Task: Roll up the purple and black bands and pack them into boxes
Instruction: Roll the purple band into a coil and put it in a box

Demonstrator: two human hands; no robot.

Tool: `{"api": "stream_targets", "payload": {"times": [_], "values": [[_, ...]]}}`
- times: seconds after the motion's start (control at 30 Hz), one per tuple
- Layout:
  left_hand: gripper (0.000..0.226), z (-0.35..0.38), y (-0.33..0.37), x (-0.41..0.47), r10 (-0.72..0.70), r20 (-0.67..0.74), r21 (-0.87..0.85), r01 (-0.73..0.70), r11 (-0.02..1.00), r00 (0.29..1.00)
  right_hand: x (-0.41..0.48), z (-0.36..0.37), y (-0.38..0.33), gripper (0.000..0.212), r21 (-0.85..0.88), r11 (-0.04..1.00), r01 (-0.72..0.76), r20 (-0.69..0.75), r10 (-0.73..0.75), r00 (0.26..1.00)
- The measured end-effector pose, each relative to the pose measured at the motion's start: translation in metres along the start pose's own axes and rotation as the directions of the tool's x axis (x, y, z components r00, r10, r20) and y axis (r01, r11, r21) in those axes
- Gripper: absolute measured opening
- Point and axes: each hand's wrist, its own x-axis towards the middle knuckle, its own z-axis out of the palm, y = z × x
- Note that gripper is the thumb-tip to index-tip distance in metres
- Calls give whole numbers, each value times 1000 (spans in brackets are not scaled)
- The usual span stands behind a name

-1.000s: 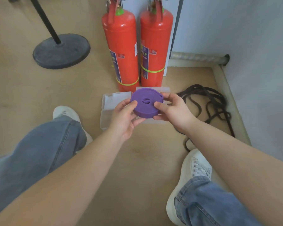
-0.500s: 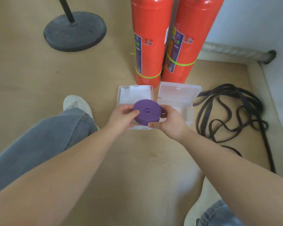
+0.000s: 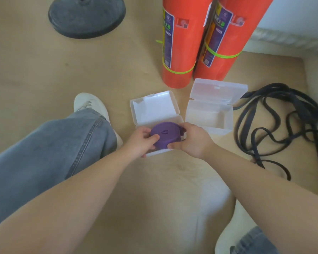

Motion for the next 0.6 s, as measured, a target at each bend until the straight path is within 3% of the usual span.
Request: {"api": "stream_targets", "payload": {"times": [0.13, 0.27, 0.43, 0.6], "values": [[42, 15, -13, -18, 10, -7, -11, -10, 1000, 1000, -22, 7, 13, 67, 1, 999, -32, -5, 32, 999], [67, 15, -23, -32, 124, -39, -6, -124, 992, 992, -30, 11, 13, 68, 2, 999, -33, 5, 33, 999], [66, 1, -37, -28, 242, 28, 329, -238, 914, 970, -27, 21, 4, 66, -84, 996, -8, 57, 13, 998], [66, 2, -39, -20, 265, 28, 459, -248, 853, 964, -24, 19, 5, 58, -154, 988, 15, 98, 0, 995]]}}
